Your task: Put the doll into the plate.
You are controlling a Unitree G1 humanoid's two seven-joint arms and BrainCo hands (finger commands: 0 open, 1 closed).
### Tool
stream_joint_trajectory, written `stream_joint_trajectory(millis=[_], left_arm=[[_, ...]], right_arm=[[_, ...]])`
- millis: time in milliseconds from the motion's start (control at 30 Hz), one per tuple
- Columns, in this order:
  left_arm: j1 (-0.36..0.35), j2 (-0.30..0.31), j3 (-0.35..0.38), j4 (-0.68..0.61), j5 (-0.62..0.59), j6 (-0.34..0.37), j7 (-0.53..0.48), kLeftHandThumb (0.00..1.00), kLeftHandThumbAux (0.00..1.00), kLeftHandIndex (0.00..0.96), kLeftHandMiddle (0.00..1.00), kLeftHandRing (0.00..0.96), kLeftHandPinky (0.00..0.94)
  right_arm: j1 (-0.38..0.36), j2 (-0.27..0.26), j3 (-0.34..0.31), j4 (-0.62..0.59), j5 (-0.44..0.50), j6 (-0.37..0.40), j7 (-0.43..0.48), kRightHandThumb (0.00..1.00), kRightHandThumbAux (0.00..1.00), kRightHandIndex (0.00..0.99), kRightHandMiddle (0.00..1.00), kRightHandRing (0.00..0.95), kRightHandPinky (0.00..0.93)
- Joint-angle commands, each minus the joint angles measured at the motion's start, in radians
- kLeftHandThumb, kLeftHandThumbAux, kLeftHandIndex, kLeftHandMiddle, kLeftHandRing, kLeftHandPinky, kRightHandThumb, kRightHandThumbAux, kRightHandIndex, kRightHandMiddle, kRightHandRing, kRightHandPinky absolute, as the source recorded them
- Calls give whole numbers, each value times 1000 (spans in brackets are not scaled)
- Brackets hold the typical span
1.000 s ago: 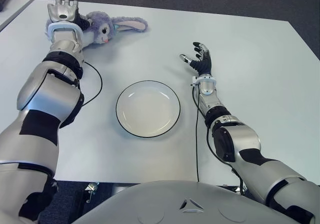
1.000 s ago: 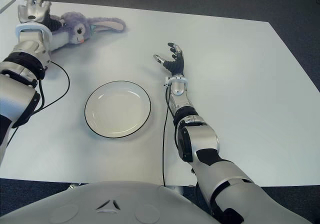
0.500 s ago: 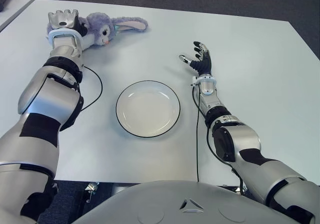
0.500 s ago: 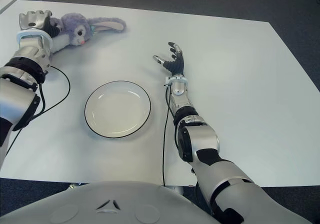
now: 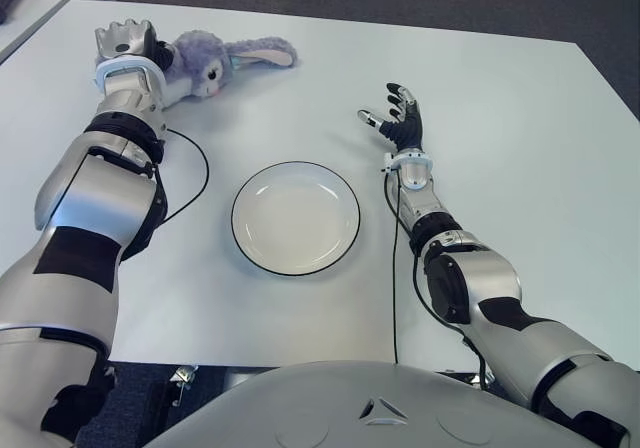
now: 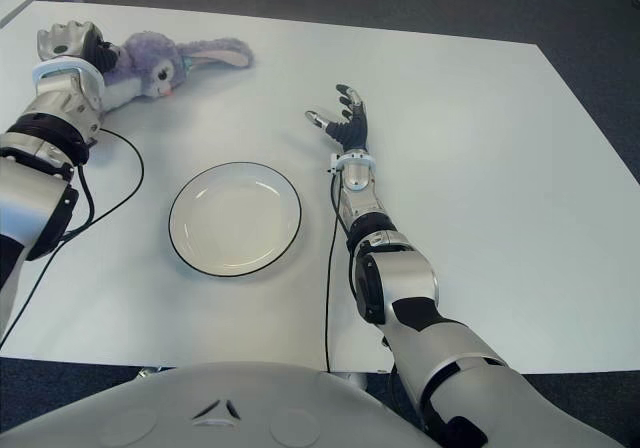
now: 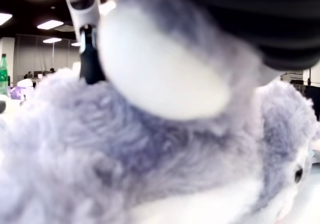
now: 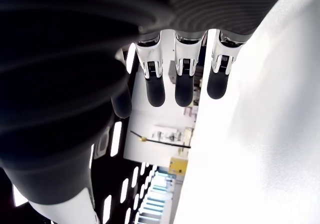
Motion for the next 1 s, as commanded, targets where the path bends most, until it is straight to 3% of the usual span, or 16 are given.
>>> stream_joint_trajectory(millis=[33,467,567,600,633,667,733,867,1000], left_arm=[[95,-48,28,12,-34,-28,2,727,674,440,323,255,268],[107,-165,43,-14,-53,-38,64,735,685,434,312,242,235],[108,-178,51,-24,-64,-58,55,740,687,439,357,356,480],[109,-185,52,-30,-67,-62,55,740,687,440,359,360,492],[110,-190,52,-34,-69,-64,55,824,666,449,440,376,536],[110,-192,53,-37,-70,-65,55,845,661,452,460,380,547],[120,-205,52,-58,-72,-78,65,852,659,453,468,386,551],[145,-209,44,-96,-73,-114,75,853,660,453,465,313,454],[190,-197,36,-154,-75,-156,77,854,660,454,466,307,441]], right_arm=[[214,21,-17,139,15,94,21,67,828,172,125,105,99],[212,25,-19,139,15,99,18,102,828,193,138,116,119],[213,25,-19,139,13,99,16,104,828,199,142,120,124],[213,25,-19,139,13,97,15,104,828,199,142,121,124],[214,26,-19,139,12,96,14,105,829,196,142,122,126],[214,26,-19,139,12,95,13,105,829,196,142,122,126],[215,26,-18,138,11,93,11,106,829,192,142,123,126],[214,26,-18,138,12,94,11,93,832,191,137,118,111],[214,26,-16,138,10,95,12,89,834,195,137,117,119]])
